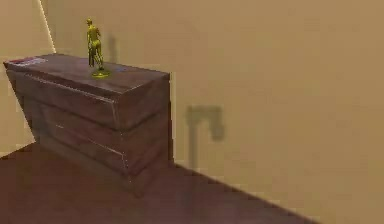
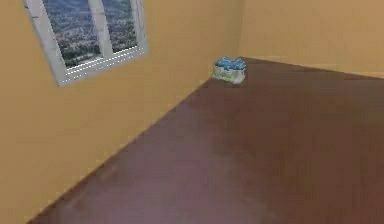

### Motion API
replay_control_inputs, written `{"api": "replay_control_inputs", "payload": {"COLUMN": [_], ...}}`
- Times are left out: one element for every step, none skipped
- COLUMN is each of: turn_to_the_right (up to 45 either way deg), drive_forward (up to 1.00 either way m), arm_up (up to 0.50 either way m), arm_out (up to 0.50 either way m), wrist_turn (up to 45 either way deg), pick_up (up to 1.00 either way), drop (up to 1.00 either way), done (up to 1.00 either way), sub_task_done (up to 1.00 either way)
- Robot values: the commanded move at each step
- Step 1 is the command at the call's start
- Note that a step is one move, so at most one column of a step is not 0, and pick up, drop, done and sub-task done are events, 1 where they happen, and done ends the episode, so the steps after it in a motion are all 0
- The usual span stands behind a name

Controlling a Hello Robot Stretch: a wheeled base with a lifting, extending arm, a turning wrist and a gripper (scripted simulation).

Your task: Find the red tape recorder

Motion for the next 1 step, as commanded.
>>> {"api": "replay_control_inputs", "payload": {"turn_to_the_right": [-45.0], "drive_forward": [0.0], "arm_up": [0.0], "arm_out": [0.0], "wrist_turn": [0.0], "pick_up": [0.0], "drop": [0.0], "done": [0.0], "sub_task_done": [0.0]}}
